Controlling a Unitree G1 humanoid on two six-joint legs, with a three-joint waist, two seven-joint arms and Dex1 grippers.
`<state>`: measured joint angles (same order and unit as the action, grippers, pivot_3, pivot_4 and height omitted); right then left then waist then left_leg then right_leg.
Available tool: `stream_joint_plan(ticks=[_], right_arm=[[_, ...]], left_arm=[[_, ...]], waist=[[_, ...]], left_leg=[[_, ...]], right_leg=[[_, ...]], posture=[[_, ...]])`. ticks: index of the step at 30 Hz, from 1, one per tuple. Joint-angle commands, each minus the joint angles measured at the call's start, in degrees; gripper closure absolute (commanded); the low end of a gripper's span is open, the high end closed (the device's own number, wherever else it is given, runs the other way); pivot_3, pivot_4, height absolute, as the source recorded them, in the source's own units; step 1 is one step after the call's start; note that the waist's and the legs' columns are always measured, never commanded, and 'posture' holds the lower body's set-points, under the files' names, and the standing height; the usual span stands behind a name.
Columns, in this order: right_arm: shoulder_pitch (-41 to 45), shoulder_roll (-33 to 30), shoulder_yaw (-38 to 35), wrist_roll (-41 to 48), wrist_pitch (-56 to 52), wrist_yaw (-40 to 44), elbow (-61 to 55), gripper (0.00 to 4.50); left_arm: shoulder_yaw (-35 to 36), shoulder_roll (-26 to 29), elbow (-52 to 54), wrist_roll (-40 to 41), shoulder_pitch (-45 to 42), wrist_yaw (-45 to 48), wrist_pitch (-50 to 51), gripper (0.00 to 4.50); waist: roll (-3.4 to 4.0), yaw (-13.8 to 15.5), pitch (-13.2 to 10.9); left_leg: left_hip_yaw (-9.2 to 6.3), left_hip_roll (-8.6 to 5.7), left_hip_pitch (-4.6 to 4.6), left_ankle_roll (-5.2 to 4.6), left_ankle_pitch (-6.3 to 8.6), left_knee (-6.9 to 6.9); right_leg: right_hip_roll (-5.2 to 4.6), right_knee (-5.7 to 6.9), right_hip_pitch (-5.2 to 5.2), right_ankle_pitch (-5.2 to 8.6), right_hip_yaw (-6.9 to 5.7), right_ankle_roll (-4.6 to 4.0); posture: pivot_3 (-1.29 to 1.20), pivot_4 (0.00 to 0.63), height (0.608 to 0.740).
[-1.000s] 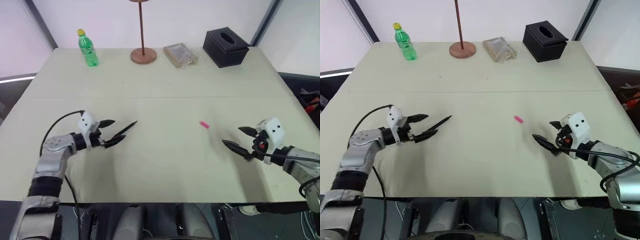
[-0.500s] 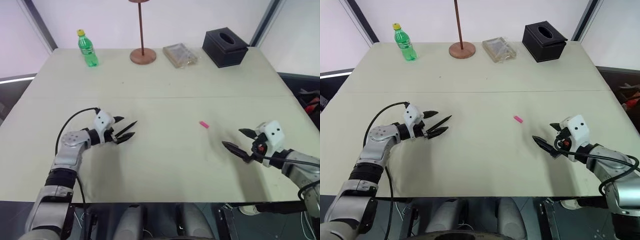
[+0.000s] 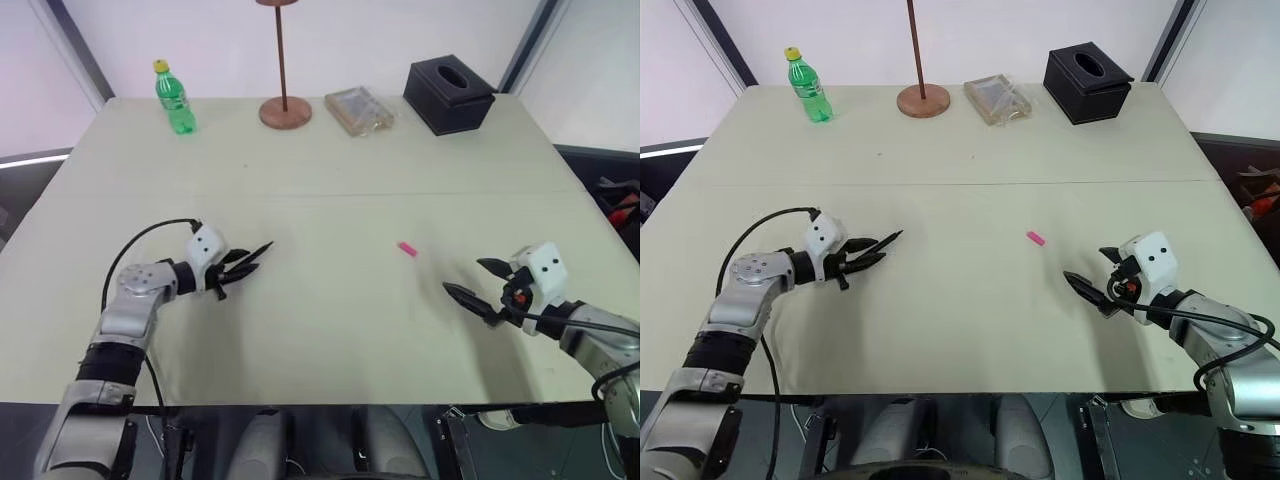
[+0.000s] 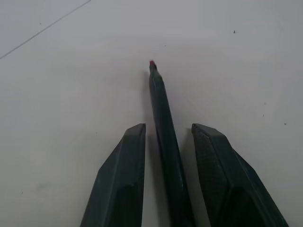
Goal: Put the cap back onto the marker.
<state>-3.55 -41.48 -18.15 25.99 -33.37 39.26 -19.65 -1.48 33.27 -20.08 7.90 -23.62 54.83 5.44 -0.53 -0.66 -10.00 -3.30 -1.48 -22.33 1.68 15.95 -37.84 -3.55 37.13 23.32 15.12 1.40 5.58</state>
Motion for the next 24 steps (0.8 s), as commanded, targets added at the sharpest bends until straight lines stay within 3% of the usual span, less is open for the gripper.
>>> stream_joint_plan(ticks=[1, 11, 14, 16, 24], right_arm=[[0.72, 0.35, -0.62, 0.18, 1.14, -0.35, -1.23, 0.00], [0.37, 1.60, -0.24, -0.18, 1.51, -1.45, -1.60, 0.00], [0.22, 1.84, -0.37, -0.20, 1.59, -1.77, -1.73, 0.00], [0.00, 1.92, -0.42, -0.14, 1.63, -1.88, -1.86, 0.00], [-0.16, 1.96, -0.50, -0.05, 1.68, -2.14, -1.96, 0.00]], left_arm=[[-0.80, 1.72, 1.97, -1.34, 0.05, -0.37, 2.81, 2.89], [-3.72, 1.33, 0.70, -3.96, -3.73, -1.39, 6.48, 2.89], [-3.96, 1.52, 0.48, -4.08, -4.42, -1.47, 6.82, 3.61], [-4.09, 1.66, 0.56, -3.96, -4.52, -1.35, 6.96, 4.45], [-3.58, 2.03, -0.17, -3.67, -4.48, -1.23, 6.16, 4.45]], waist=[[0.00, -0.03, 0.00], [0.01, 0.18, 0.00], [0.01, 0.11, 0.00], [0.01, 0.06, 0.01], [0.02, 0.04, 0.01]], left_leg=[[0.00, 0.00, 0.00, 0.00, 0.00, 0.00], [-0.03, 0.00, 0.01, 0.00, 0.00, -0.09], [-0.03, -0.01, 0.01, 0.00, 0.00, -0.13], [-0.04, -0.01, 0.02, 0.00, 0.00, -0.13], [-0.04, 0.00, 0.04, 0.00, 0.00, -0.13]], right_leg=[[0.00, 0.00, 0.00, 0.00, 0.00, 0.00], [0.02, 0.04, -0.08, 0.00, -0.02, 0.00], [0.01, 0.03, -0.10, -0.01, -0.01, 0.01], [0.02, 0.04, -0.10, 0.00, -0.02, 0.01], [0.02, 0.06, -0.11, 0.00, -0.01, 0.01]], posture=[[0.00, 0.150, 0.740], [0.00, 0.150, 0.740], [0.00, 0.150, 0.740], [0.00, 0.150, 0.740], [0.00, 0.150, 0.740]])
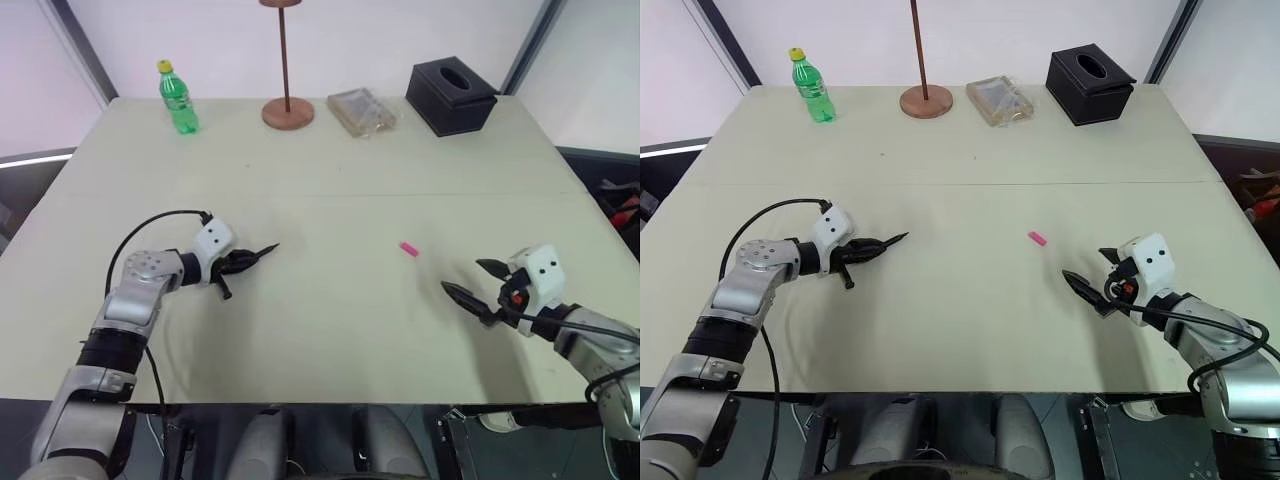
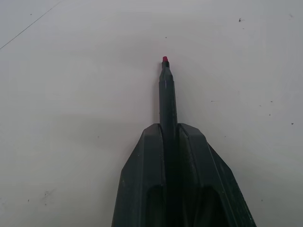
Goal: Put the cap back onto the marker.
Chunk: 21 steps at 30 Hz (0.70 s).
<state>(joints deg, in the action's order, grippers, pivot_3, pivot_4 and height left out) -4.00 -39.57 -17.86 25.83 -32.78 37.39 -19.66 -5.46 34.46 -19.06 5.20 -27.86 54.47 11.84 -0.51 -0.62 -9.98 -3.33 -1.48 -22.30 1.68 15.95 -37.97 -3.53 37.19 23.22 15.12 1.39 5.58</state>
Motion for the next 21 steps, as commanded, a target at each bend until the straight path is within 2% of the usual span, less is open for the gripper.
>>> stream_joint_plan(ticks=[1, 5, 11, 16, 21], right_arm=[[1.18, -0.13, -0.77, -0.28, 1.44, -0.46, -1.20, 0.00], [5.33, -1.82, 0.30, -1.27, 2.79, 1.38, 1.82, 0.00], [13.82, -3.42, 5.28, -2.75, 4.12, 6.04, 9.07, 0.00], [19.80, -1.81, 10.82, -5.13, 5.94, 8.62, 16.29, 0.00], [22.00, 1.44, 12.93, -6.37, 7.91, 8.48, 21.66, 0.00]], left_arm=[[1.08, 1.08, -1.63, -0.44, -0.97, -0.36, -1.92, 4.45], [3.05, 3.27, -2.46, 3.11, -6.23, 5.33, -3.31, 4.45], [1.03, 8.09, -3.57, 6.05, -15.83, 19.63, -3.37, 4.45], [-1.36, 9.66, -3.26, 6.35, -20.19, 29.15, -4.62, 4.45], [-2.12, 9.64, -1.93, 5.92, -21.04, 31.79, -4.82, 4.45]], waist=[[0.00, -0.01, 0.00], [-0.06, -0.05, -0.04], [-0.08, -0.18, -0.07], [-0.07, -0.29, -0.08], [-0.06, -0.31, -0.09]], left_leg=[[0.00, 0.00, 0.00, 0.00, 0.00, 0.00], [0.00, 0.00, -0.02, 0.00, 0.00, -0.03], [0.03, 0.00, -0.08, -0.01, 0.00, -0.02], [0.06, 0.00, -0.09, -0.05, 0.03, -0.03], [0.05, 0.01, -0.10, -0.05, 0.03, -0.03]], right_leg=[[0.00, 0.00, 0.00, 0.00, 0.00, 0.00], [0.02, 0.01, 0.03, 0.00, -0.01, 0.00], [0.06, -0.02, 0.08, 0.00, -0.03, 0.00], [0.06, -0.03, 0.08, 0.00, -0.02, 0.00], [0.09, -0.02, 0.10, 0.01, -0.01, 0.00]], posture=[[0.00, 0.150, 0.740], [0.00, 0.150, 0.740], [0.00, 0.150, 0.740], [0.00, 0.150, 0.740], [0.00, 0.150, 0.740]])
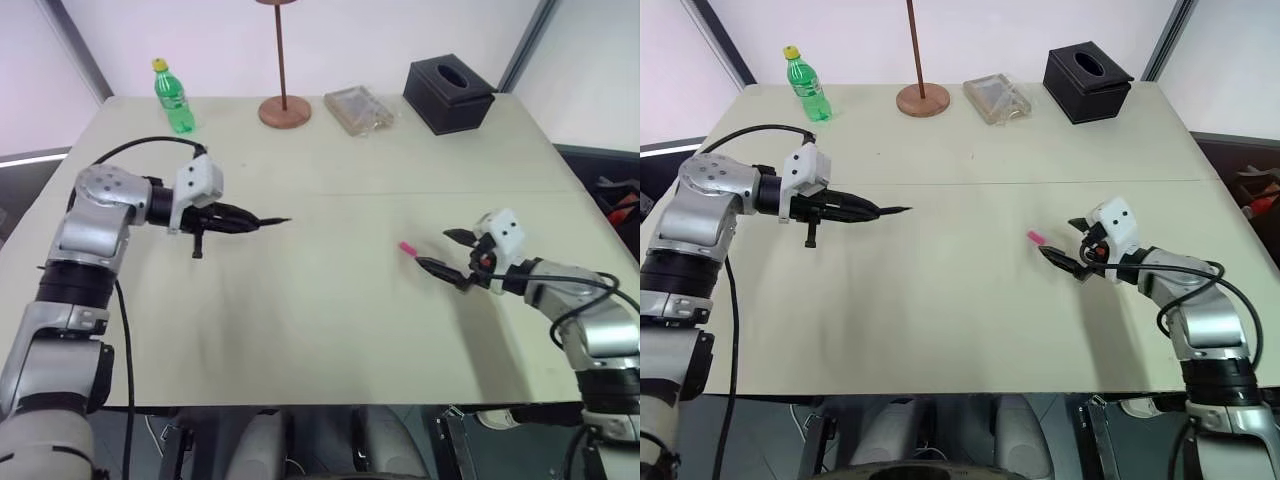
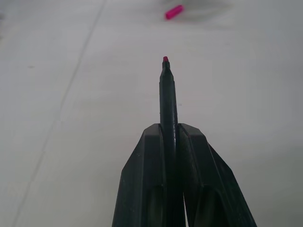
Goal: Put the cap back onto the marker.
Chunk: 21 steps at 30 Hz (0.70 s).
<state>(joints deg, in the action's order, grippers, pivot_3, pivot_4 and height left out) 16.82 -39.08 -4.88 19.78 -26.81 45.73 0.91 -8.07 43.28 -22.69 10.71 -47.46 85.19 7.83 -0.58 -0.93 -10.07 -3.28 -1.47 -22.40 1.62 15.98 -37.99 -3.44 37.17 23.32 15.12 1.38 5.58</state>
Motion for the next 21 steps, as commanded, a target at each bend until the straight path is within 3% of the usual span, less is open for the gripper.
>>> stream_joint_plan(ticks=[1, 9, 21], right_arm=[[1.29, 1.64, 0.36, -0.59, 2.31, 0.05, 1.56, 0.00], [3.54, 5.98, 2.49, -3.38, 5.42, -1.31, 7.53, 0.00], [6.80, 7.17, 2.49, -4.59, 7.87, -1.67, 14.55, 0.00]], left_arm=[[0.56, 0.85, 2.16, 0.47, -1.27, 1.06, -0.53, 4.45], [1.27, 1.19, 5.86, 0.77, 1.48, -0.35, 1.27, 4.45], [2.35, 1.19, 9.83, 1.70, 4.88, -3.15, 3.29, 4.45]], waist=[[0.01, 0.00, 0.00], [0.02, -0.07, -0.01], [0.02, -0.09, -0.01]], left_leg=[[0.00, 0.00, -0.01, 0.00, 0.00, 0.00], [-0.01, 0.00, -0.02, 0.00, 0.00, -0.01], [-0.01, 0.00, -0.02, 0.00, 0.00, -0.02]], right_leg=[[0.00, 0.00, 0.01, 0.00, 0.00, 0.00], [0.00, 0.04, 0.04, 0.00, 0.01, 0.00], [0.00, 0.06, 0.05, 0.00, 0.02, 0.00]], posture=[[0.00, 0.150, 0.740], [0.00, 0.150, 0.740], [0.00, 0.150, 0.740]])
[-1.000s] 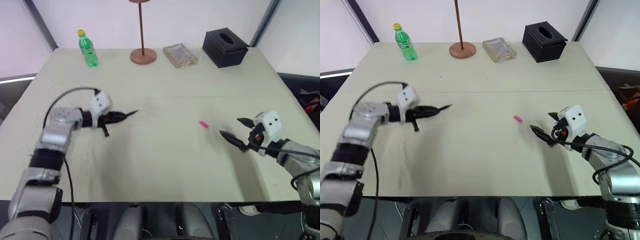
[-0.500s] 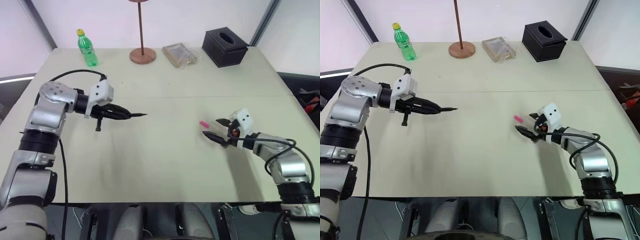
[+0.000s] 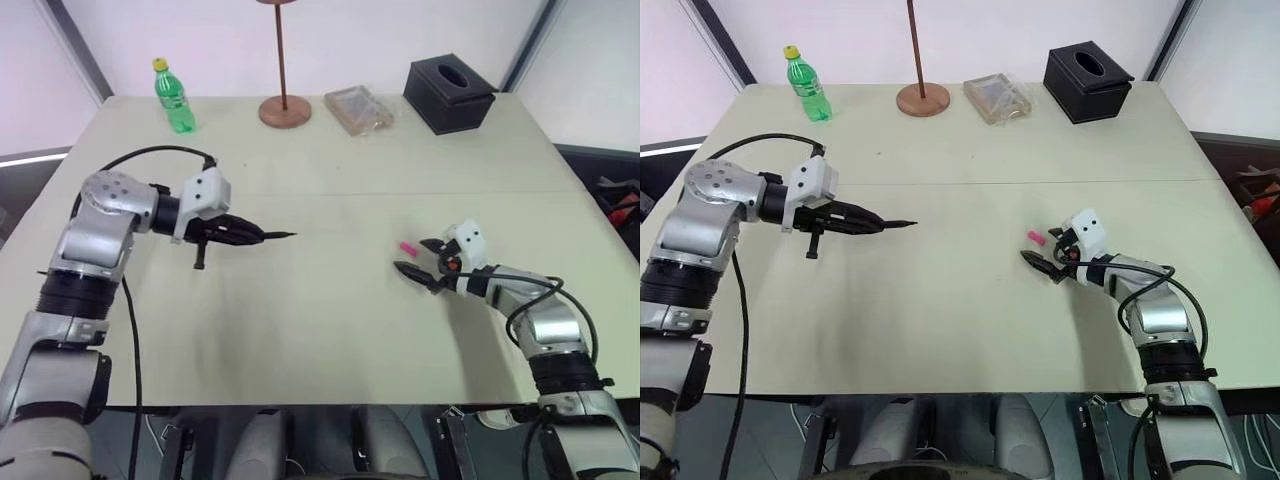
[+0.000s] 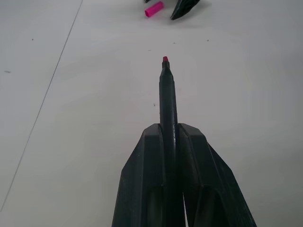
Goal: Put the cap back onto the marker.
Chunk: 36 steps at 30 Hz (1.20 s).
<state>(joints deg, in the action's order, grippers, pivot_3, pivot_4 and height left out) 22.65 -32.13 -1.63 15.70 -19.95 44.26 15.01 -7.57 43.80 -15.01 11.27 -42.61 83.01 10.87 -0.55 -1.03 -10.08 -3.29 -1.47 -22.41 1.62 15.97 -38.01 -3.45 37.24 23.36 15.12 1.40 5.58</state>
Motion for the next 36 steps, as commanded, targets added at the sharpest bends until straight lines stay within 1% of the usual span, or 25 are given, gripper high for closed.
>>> stream_joint_plan(ticks=[1, 3, 4, 7, 8, 9, 10, 15, 19, 23, 28, 32, 36], right_arm=[[1.00, 0.22, -0.67, -0.58, 1.10, -0.14, 0.52, 0.26], [1.02, 0.21, -0.57, -0.74, 1.20, -0.02, 0.62, 0.86], [1.03, 0.22, -0.57, -0.81, 1.23, 0.05, 0.67, 1.32], [0.70, 0.12, -0.51, -0.92, 1.13, 0.40, 0.22, 2.85], [0.60, 0.07, -0.46, -0.93, 1.10, 0.54, 0.06, 3.46], [0.42, 0.03, -0.45, -0.88, 0.88, 0.58, -0.33, 3.87], [0.22, -0.03, -0.45, -0.80, 0.68, 0.66, -0.77, 4.42], [-0.67, -0.42, -0.60, -0.67, -0.19, 0.57, -3.00, 4.42], [-0.70, -1.86, -0.51, -0.68, -1.07, 1.39, -7.35, 4.42], [1.85, -8.45, -0.40, 1.90, -6.17, 7.11, -19.32, 4.42], [3.37, -12.68, 1.19, 3.50, -9.83, 11.05, -26.07, 4.42], [4.22, -11.59, 3.06, 2.64, -10.05, 10.12, -28.46, 4.42], [5.08, -10.35, 4.42, 1.38, -9.09, 8.82, -27.78, 4.42]], left_arm=[[1.92, 0.67, 2.28, 1.25, 0.12, -1.19, 0.36, 4.49], [1.91, 0.73, 2.38, 1.42, 0.25, -1.55, 0.39, 4.50], [1.87, 0.77, 2.42, 1.47, 0.31, -1.68, 0.36, 4.50], [1.99, 0.90, 2.66, 1.74, 0.53, -2.13, 0.48, 4.50], [1.98, 0.93, 2.69, 1.79, 0.56, -2.22, 0.49, 4.50], [2.00, 0.97, 2.67, 1.82, 0.59, -2.30, 0.47, 4.50], [2.01, 1.00, 2.62, 1.84, 0.59, -2.37, 0.42, 4.50], [2.12, 0.92, 1.09, 1.56, -0.10, -2.56, -0.31, 4.50], [2.08, -0.17, -3.45, 0.66, -1.99, -3.37, -3.60, 4.50], [0.87, -2.70, -14.04, -1.92, -9.19, -3.86, -11.64, 4.50], [-0.70, -6.79, -20.88, -3.64, -14.42, -3.07, -17.16, 4.50], [-1.87, -10.74, -23.62, -4.73, -15.26, -2.69, -20.94, 4.50], [-2.16, -13.50, -23.71, -4.30, -14.96, -1.95, -22.15, 4.50]], waist=[[0.00, 0.01, 0.00], [0.00, 0.01, 0.00], [0.00, 0.01, 0.00], [0.00, 0.01, 0.00], [0.00, 0.00, 0.00], [0.00, -0.05, 0.00], [0.00, -0.06, 0.00], [0.00, -0.01, 0.00], [0.01, 0.01, -0.01], [0.11, 0.32, -0.09], [0.09, 0.32, -0.08], [0.08, 0.13, -0.09], [0.06, 0.10, -0.11]], left_leg=[[-0.01, 0.00, 0.00, 0.00, 0.00, 0.00], [-0.01, 0.00, 0.00, 0.00, 0.00, 0.00], [0.00, 0.00, 0.00, 0.00, 0.00, 0.00], [-0.01, 0.00, 0.00, 0.00, 0.00, 0.00], [-0.01, 0.00, 0.00, 0.00, 0.00, 0.00], [0.00, 0.01, 0.00, 0.00, 0.00, 0.00], [0.00, 0.01, 0.00, 0.00, 0.00, 0.00], [-0.01, 0.01, 0.00, 0.00, 0.00, 0.00], [0.00, 0.00, 0.00, 0.00, 0.00, 0.00], [-0.01, -0.04, -0.08, 0.00, 0.00, -0.08], [-0.03, -0.04, -0.09, -0.01, 0.00, -0.10], [0.00, -0.04, -0.09, -0.02, 0.01, -0.10], [-0.01, -0.03, -0.11, -0.02, 0.01, -0.10]], right_leg=[[0.01, 0.00, 0.00, 0.00, 0.00, 0.00], [0.00, 0.00, 0.00, 0.00, 0.00, 0.00], [0.00, 0.00, 0.00, 0.00, 0.00, 0.00], [0.01, 0.00, 0.00, 0.00, 0.00, 0.00], [0.01, 0.00, 0.00, 0.00, 0.00, 0.00], [0.01, 0.00, 0.01, 0.00, 0.00, 0.00], [0.01, 0.00, 0.01, 0.00, 0.00, 0.00], [0.01, 0.00, 0.01, 0.00, 0.00, 0.00], [0.01, 0.00, 0.01, 0.00, 0.00, 0.00], [-0.02, 0.02, 0.07, -0.01, -0.02, 0.01], [0.00, -0.02, 0.02, 0.00, -0.07, 0.01], [-0.01, -0.01, 0.04, 0.00, -0.04, 0.02], [0.00, 0.00, 0.07, 0.00, -0.04, 0.02]], posture=[[0.00, 0.150, 0.740], [0.00, 0.150, 0.740], [0.00, 0.150, 0.740], [0.00, 0.150, 0.740], [0.00, 0.150, 0.740], [0.00, 0.150, 0.740], [0.00, 0.150, 0.740], [0.00, 0.150, 0.740], [0.00, 0.150, 0.740], [0.00, 0.150, 0.740], [0.00, 0.150, 0.740], [0.00, 0.150, 0.740], [0.00, 0.150, 0.740]])
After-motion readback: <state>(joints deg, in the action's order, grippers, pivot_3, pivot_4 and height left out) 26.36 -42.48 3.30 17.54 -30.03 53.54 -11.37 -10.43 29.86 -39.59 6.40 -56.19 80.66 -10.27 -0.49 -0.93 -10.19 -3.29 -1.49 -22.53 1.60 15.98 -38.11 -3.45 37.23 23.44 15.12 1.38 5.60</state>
